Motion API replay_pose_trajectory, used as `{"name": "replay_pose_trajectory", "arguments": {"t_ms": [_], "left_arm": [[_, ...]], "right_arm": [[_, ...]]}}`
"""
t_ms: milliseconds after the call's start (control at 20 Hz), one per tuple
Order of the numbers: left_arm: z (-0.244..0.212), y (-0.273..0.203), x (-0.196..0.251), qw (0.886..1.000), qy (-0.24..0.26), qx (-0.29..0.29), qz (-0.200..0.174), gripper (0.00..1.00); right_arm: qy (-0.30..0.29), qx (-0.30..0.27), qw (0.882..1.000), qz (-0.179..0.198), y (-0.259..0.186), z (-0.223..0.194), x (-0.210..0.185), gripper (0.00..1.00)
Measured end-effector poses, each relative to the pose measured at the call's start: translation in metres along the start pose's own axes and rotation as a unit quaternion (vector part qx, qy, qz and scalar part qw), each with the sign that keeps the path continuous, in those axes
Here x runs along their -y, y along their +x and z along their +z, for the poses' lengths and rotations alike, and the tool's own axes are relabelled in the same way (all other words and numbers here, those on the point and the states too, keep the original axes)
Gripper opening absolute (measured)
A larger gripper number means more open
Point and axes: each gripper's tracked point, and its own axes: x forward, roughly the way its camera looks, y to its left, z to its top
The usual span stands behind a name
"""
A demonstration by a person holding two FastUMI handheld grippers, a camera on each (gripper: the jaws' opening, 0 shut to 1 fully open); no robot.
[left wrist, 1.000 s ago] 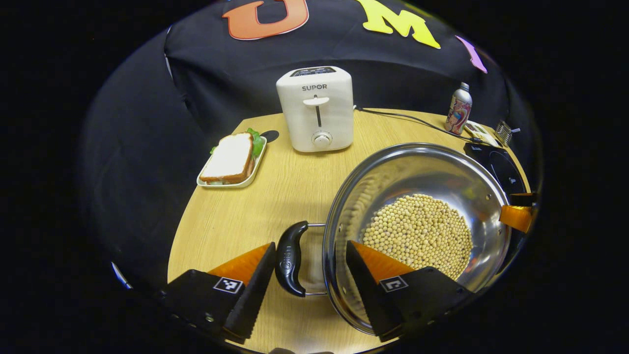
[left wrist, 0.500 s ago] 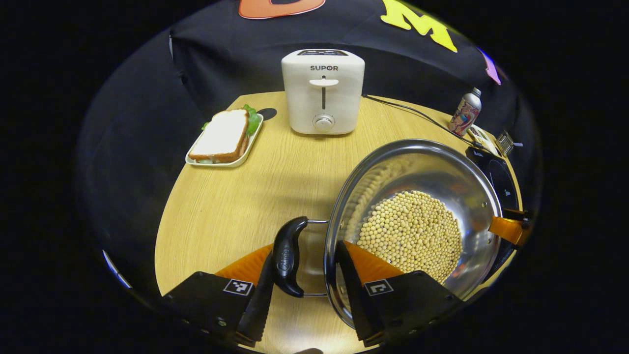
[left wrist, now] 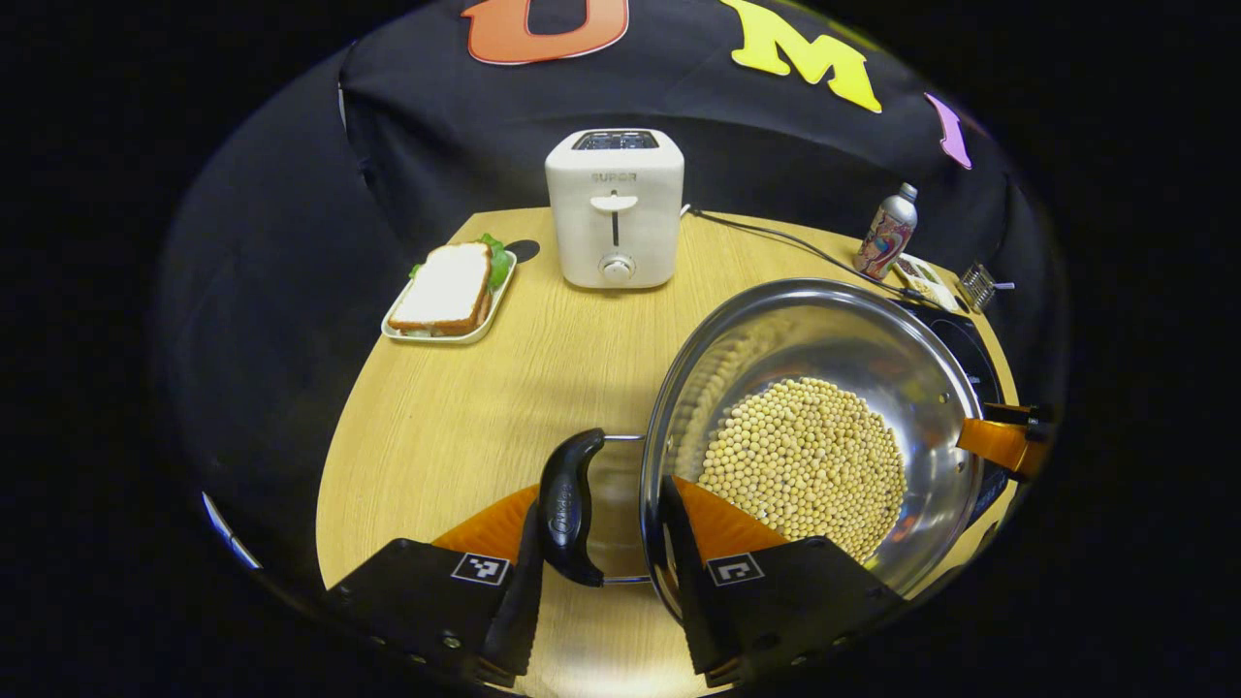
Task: First push the handle of the pot to place it horizontally, then grasp the pot with both hands and set it on the induction cooktop.
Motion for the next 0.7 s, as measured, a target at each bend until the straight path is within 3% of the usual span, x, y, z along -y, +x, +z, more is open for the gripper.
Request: {"name": "replay_pose_trajectory", "arguments": {"t_ms": [50, 100, 350, 700], "left_arm": [[0.001, -0.007, 0.005, 1.000, 0.002, 0.004, -0.001, 0.49], [0.002, -0.015, 0.011, 1.000, 0.005, 0.008, -0.002, 0.59], [0.004, -0.053, 0.057, 1.000, 0.015, 0.021, -0.015, 0.59], [0.007, -0.079, 0.148, 0.998, 0.037, 0.028, -0.044, 0.59]], "right_arm": [[0.003, 0.002, 1.000, 0.001, -0.008, 0.000, 0.003, 0.52], [0.008, 0.005, 1.000, 0.001, -0.016, -0.001, 0.009, 0.54], [0.014, 0.030, 0.999, -0.006, -0.066, -0.001, 0.045, 0.54], [0.042, 0.056, 0.997, -0.033, -0.117, -0.008, 0.127, 0.51]]}}
